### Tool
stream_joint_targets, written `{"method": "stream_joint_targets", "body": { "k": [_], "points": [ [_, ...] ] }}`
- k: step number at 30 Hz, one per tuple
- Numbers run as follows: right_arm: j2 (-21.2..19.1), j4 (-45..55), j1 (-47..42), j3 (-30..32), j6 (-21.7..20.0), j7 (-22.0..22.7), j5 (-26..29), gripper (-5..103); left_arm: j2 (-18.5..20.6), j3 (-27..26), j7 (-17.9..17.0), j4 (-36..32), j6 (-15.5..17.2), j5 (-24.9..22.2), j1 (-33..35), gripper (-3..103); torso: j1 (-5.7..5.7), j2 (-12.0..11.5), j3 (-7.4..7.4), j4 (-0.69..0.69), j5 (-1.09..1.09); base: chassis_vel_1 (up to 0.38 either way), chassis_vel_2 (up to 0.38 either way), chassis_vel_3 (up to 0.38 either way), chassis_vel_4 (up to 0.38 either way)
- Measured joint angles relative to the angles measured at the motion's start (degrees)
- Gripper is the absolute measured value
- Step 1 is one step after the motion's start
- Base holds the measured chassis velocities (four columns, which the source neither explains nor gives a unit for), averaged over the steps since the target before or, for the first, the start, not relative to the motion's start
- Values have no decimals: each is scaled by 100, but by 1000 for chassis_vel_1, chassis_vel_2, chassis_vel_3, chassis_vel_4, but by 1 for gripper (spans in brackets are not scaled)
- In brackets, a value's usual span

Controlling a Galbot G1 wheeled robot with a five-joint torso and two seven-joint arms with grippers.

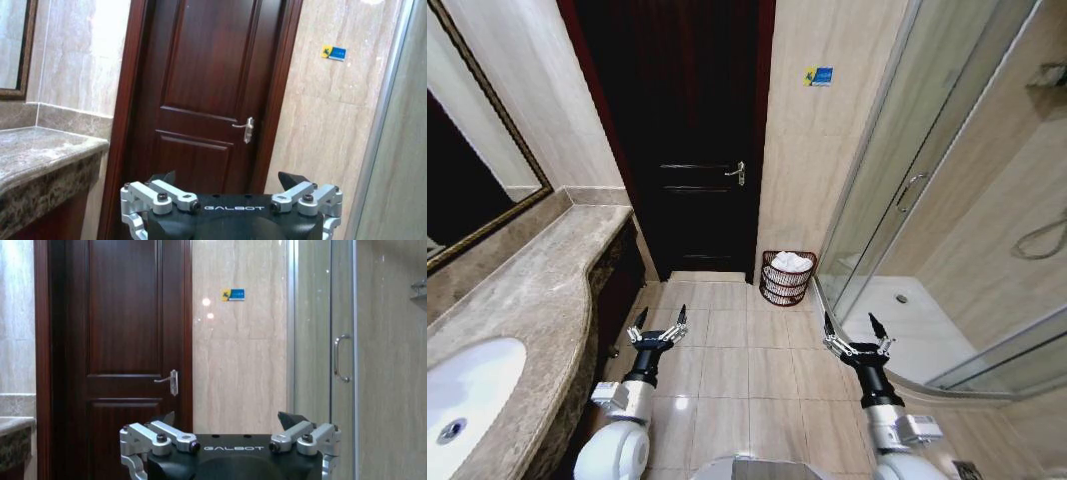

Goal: Discard the used towel into the hamper.

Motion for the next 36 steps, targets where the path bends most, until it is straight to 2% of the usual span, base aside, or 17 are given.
{"method": "stream_joint_targets", "body": {
  "k": [36],
  "points": [
    [0, 0, 0, 0, 0, 0, 0, 100, 0, 0, 0, 0, 0, 0, 0, 100, 0, 0, 0, 0, 0, 0, 0, 0, 0]
  ]
}}
